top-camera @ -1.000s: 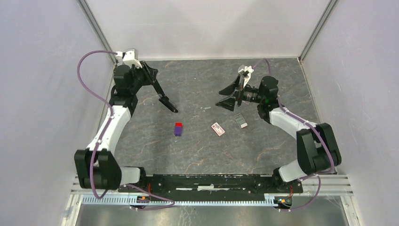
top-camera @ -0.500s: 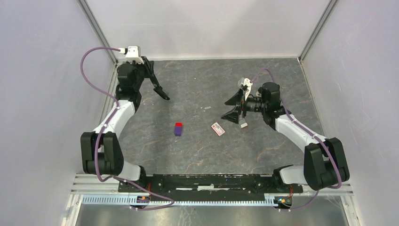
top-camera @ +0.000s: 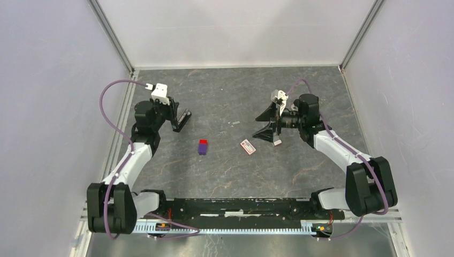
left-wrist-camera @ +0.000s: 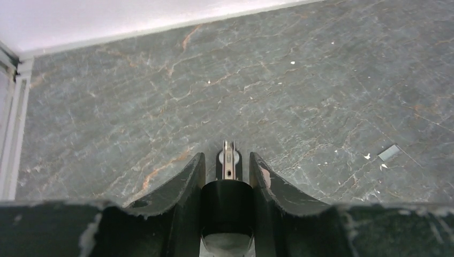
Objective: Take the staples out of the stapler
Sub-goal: Place the stapler at the center of the board.
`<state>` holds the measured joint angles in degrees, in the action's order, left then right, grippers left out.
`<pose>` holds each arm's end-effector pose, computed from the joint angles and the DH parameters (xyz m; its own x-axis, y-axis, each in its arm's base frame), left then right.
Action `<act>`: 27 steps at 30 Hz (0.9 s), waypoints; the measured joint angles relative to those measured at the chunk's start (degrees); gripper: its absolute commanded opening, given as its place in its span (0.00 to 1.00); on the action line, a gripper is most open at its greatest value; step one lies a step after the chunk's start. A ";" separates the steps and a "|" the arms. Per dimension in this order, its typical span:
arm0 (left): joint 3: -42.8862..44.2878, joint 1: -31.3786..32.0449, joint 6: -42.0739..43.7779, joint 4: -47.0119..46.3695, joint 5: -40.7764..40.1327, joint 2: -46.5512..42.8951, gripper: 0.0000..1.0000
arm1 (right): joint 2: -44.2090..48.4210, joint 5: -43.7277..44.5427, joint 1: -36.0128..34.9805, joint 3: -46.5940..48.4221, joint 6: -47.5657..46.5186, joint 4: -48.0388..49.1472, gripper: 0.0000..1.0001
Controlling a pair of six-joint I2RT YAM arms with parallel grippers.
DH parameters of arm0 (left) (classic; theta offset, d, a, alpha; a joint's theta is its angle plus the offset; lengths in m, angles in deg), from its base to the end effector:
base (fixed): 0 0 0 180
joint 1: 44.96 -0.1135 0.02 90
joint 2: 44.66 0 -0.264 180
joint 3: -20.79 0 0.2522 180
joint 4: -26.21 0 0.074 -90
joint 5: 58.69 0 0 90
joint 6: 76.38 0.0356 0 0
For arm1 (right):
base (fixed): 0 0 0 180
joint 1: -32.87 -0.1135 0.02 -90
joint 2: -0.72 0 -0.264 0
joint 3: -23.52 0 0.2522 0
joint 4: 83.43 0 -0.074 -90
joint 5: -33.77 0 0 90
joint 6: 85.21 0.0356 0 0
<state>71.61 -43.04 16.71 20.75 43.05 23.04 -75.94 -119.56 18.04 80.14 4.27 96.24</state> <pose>0.2675 -0.0162 0.2630 -0.1851 0.0590 -0.9809 0.2425 0.9701 0.0126 0.2629 0.1025 0.2526 -0.3281 -0.0911 -0.9402 -0.9277 0.2187 0.3025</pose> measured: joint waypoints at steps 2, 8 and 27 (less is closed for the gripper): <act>-0.07 0.11 1.99 1.68 0.85 -2.29 0.02 | 0.00 -0.70 0.00 0.00 0.00 -0.15 0.98; 1.79 0.20 5.44 3.52 1.05 4.79 0.02 | 0.17 -1.22 0.11 0.00 -0.37 -0.70 0.98; 21.62 0.96 6.01 20.61 -7.23 23.74 0.81 | 0.85 -0.90 4.28 0.00 -5.44 -5.22 0.98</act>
<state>93.23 -42.08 22.72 41.36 35.82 46.77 -75.09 -120.46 22.32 80.14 -1.17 91.01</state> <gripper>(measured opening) 0.754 0.979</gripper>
